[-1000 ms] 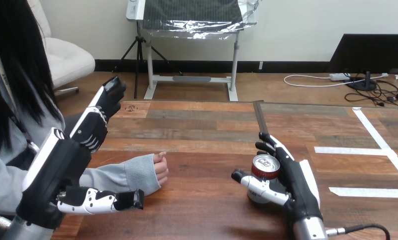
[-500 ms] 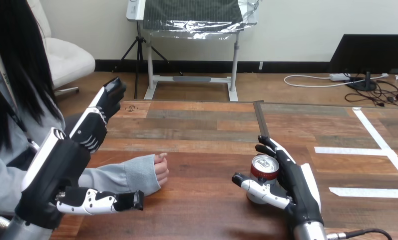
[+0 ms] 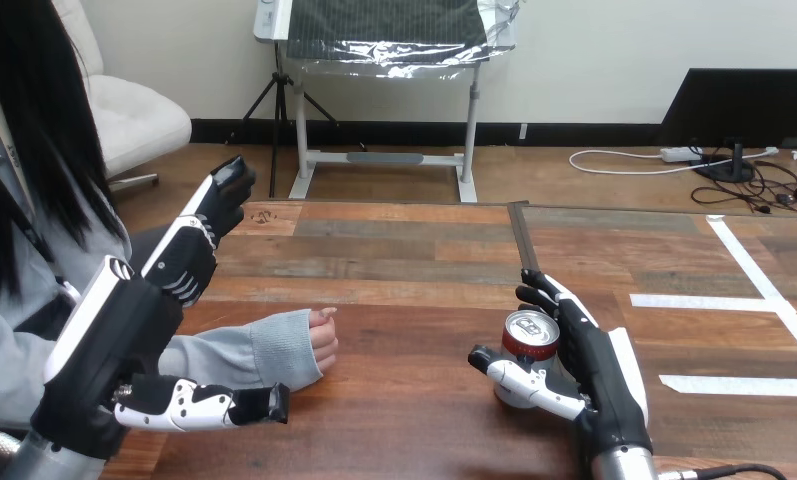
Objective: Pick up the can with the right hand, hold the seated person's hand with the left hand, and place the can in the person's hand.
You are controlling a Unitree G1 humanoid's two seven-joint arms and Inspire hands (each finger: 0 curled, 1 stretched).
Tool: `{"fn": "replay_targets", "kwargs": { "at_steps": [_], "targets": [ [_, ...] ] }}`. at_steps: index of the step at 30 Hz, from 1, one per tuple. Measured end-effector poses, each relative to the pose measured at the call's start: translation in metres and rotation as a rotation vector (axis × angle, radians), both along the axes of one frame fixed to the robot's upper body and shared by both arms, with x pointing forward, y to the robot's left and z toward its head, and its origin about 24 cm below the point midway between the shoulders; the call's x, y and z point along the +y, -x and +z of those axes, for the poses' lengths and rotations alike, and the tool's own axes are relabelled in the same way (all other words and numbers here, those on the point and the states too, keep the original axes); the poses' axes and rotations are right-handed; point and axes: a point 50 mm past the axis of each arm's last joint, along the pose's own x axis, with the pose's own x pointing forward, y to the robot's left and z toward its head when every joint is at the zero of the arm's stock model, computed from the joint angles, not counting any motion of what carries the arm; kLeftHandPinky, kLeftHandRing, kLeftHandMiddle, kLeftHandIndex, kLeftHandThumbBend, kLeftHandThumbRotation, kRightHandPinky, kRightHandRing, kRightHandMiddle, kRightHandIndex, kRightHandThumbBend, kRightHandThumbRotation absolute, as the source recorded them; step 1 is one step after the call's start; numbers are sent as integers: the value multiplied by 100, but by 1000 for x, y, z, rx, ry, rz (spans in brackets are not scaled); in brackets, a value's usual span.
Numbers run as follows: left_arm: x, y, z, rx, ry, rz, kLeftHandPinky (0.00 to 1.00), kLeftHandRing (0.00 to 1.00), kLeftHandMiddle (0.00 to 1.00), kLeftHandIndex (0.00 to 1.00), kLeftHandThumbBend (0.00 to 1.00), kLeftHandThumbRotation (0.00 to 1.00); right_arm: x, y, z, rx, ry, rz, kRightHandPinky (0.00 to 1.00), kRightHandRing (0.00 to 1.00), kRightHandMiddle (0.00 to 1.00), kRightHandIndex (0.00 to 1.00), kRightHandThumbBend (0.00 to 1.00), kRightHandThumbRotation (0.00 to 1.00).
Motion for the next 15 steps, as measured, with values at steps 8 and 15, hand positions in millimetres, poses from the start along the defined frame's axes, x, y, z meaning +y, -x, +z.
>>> {"fn": "replay_targets", "kwargs": {
  "at_steps": [8,15],
  "targets": [
    [0,-1,1,-7,-2,-3,100,100,100,99,100,37,-1,1,0,-3,-3,-7,77,80,82,84,100,23],
    [-1,-1,2,-13,-4,-6,100,100,100,99,100,37,-2,1,0,-6,-15,-23,70,75,78,79,100,17]
  ]
}}
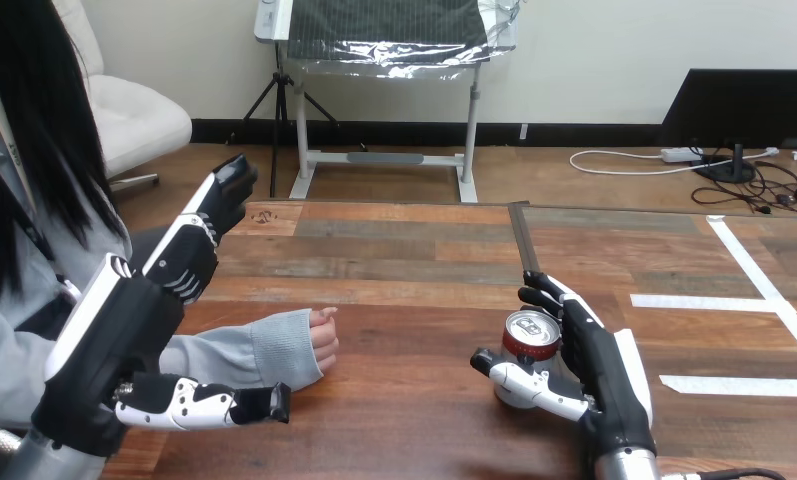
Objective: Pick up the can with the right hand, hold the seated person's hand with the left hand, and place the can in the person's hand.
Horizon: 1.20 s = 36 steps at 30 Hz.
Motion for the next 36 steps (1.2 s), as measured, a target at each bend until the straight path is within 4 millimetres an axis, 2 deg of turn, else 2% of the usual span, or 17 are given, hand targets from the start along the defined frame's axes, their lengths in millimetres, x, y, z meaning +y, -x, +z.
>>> {"fn": "replay_targets", "kwargs": {
  "at_steps": [6,14,27,36],
  "targets": [
    [0,0,0,-1,6,-4,100,100,100,99,100,36,-1,0,0,-5,-8,-26,62,69,73,74,100,11],
    [1,0,0,-3,8,-8,100,100,100,99,100,36,-3,1,1,-13,2,-68,49,58,63,64,95,2],
    [2,1,1,-16,-14,1,100,100,100,100,100,42,-4,1,2,-29,42,-97,37,43,50,53,83,0],
    [4,2,2,-23,-36,14,97,100,100,100,100,45,-6,0,1,-16,11,-86,34,39,47,51,81,0]
  ]
}}
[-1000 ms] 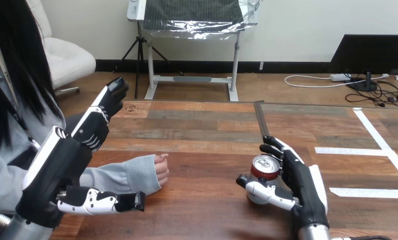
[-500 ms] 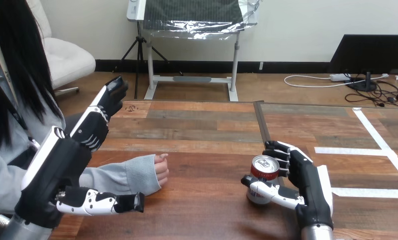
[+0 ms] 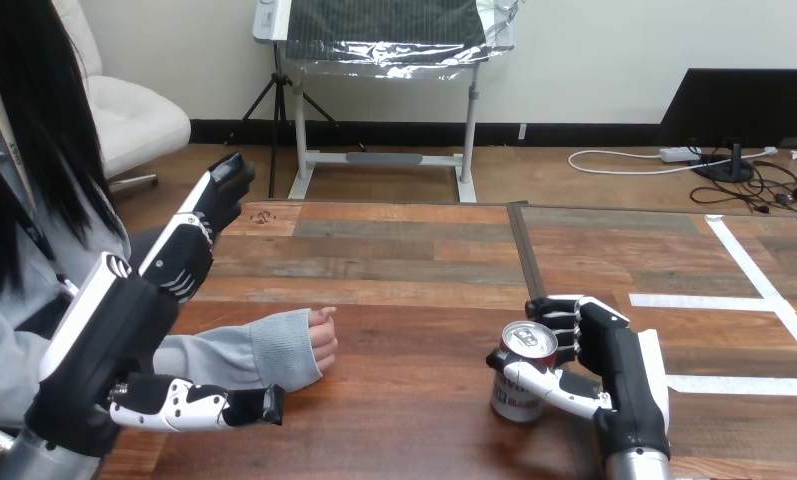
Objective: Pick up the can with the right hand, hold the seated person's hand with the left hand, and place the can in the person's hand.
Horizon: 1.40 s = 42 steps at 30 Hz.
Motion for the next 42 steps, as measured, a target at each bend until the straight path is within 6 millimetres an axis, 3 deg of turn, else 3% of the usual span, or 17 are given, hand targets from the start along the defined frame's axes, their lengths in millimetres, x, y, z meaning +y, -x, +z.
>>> {"fn": "replay_targets", "kwargs": {
  "at_steps": [42],
  "targets": [
    [1,-2,0,-24,-57,28,95,100,100,100,100,46,4,-5,3,-5,33,31,36,41,50,52,76,0]
  ]
}}
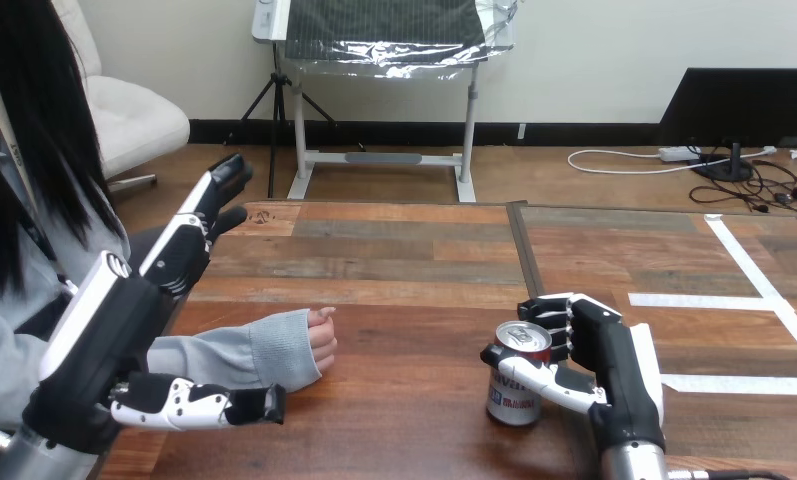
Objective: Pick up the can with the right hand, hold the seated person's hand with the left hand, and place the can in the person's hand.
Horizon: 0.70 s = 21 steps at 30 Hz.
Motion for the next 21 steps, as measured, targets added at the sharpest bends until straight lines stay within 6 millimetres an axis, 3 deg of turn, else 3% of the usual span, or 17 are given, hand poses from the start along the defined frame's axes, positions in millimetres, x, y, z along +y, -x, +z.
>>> {"fn": "replay_targets", "kwargs": {
  "at_steps": [21],
  "targets": [
    [0,-5,-5,55,-102,74,99,100,100,100,100,41,6,-13,8,-12,66,55,37,42,49,52,76,0]
  ]
}}
